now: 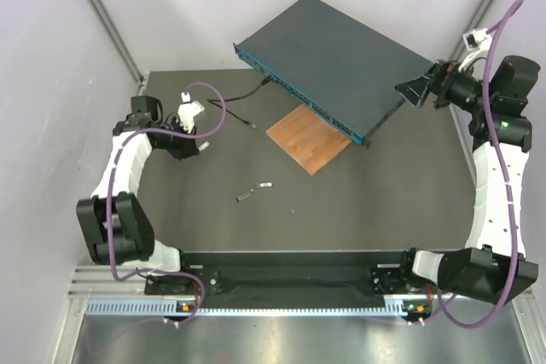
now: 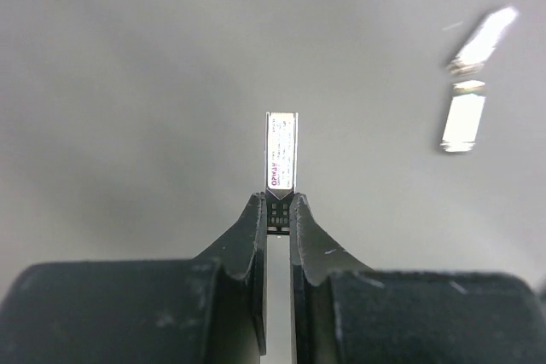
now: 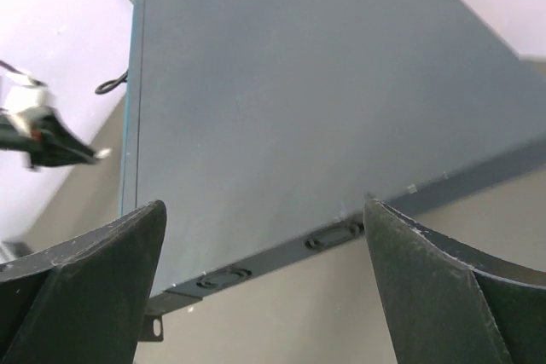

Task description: Insert the plug into the switch port

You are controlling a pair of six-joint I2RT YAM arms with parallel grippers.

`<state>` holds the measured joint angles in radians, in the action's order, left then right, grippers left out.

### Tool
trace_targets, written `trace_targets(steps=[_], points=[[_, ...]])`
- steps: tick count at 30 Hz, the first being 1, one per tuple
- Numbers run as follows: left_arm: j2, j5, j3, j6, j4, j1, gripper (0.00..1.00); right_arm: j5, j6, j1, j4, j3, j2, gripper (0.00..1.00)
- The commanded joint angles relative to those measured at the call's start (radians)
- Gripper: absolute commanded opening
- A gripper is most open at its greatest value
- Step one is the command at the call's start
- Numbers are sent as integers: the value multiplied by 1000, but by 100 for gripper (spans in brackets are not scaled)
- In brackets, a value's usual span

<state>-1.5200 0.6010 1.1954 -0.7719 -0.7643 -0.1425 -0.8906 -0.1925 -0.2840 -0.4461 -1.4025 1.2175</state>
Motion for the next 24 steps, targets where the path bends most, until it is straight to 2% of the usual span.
trace_targets(steps=[1, 4, 5, 6, 8, 9, 10, 14, 15, 16, 19, 24], points=[[95, 161, 29, 83, -128, -3, 0, 38, 128, 60, -22, -82, -33, 96], [159, 314, 72, 140, -176, 7, 0, 100, 305, 185, -49, -113, -44, 95], [168, 348, 84, 201, -178, 17, 0, 149, 352, 230, -55, -119, -50, 94], [176, 414, 111, 232, -178, 26, 0, 172, 401, 338, -65, -128, -53, 93], [182, 450, 142, 287, -178, 87, 0, 224, 552, 438, -94, -136, -56, 91], [182, 454, 168, 346, -178, 115, 0, 238, 600, 533, -104, -142, -52, 90], [185, 471, 176, 376, -168, 183, 0, 248, 689, 580, -117, -147, -50, 90], [176, 526, 201, 528, -167, 343, 0, 367, 931, 808, -212, -150, -18, 86], [172, 557, 201, 548, -165, 366, 0, 396, 983, 900, -229, -144, -13, 85], [164, 613, 198, 572, -161, 397, 0, 427, 1071, 943, -236, -139, -9, 85], [159, 675, 187, 661, -127, 441, 0, 487, 1200, 1069, -259, -109, 0, 82], [162, 727, 147, 769, -41, 475, 0, 516, 1295, 1184, -266, -44, 7, 79]])
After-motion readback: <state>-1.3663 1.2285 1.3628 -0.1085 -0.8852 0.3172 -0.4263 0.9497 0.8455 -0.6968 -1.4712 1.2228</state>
